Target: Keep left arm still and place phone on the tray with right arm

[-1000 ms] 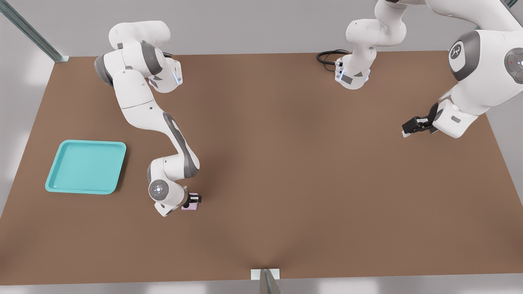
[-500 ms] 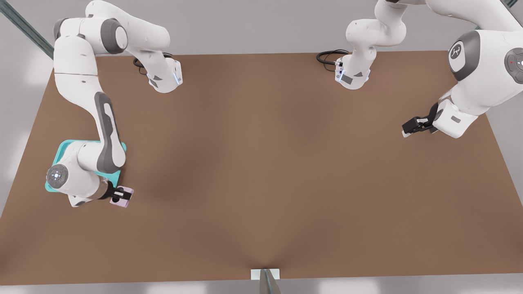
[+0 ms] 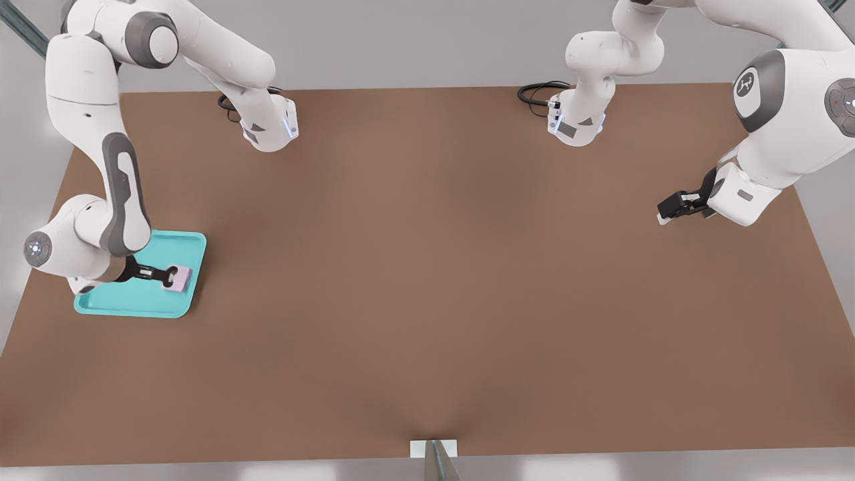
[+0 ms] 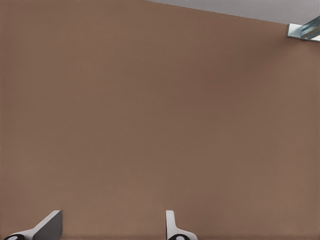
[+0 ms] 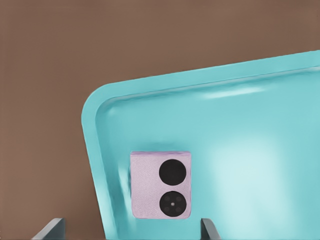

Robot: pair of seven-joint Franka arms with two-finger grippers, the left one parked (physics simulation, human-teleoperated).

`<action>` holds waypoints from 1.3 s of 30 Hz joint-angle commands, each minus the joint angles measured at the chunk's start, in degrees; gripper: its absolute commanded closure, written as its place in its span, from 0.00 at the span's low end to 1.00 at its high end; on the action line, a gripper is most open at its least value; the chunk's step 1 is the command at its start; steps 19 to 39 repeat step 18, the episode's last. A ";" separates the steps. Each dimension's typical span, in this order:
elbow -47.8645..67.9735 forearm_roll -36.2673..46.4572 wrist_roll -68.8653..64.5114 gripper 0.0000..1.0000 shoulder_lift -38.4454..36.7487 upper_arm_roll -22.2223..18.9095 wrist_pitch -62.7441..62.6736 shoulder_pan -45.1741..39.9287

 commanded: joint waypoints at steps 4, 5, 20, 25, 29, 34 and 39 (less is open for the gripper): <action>25.96 -3.84 -4.31 0.00 -0.77 0.56 -16.81 10.96; 28.34 -3.49 2.10 0.00 -2.43 2.05 -22.70 13.69; 26.23 -2.26 8.18 0.00 -12.46 -5.77 -34.21 27.31; 26.23 -2.26 8.18 0.00 -12.46 -5.77 -34.21 27.31; 26.23 -2.26 8.18 0.00 -12.46 -5.77 -34.21 27.31; 26.23 -2.26 8.18 0.00 -12.46 -5.77 -34.21 27.31; 26.23 -2.26 8.18 0.00 -12.46 -5.77 -34.21 27.31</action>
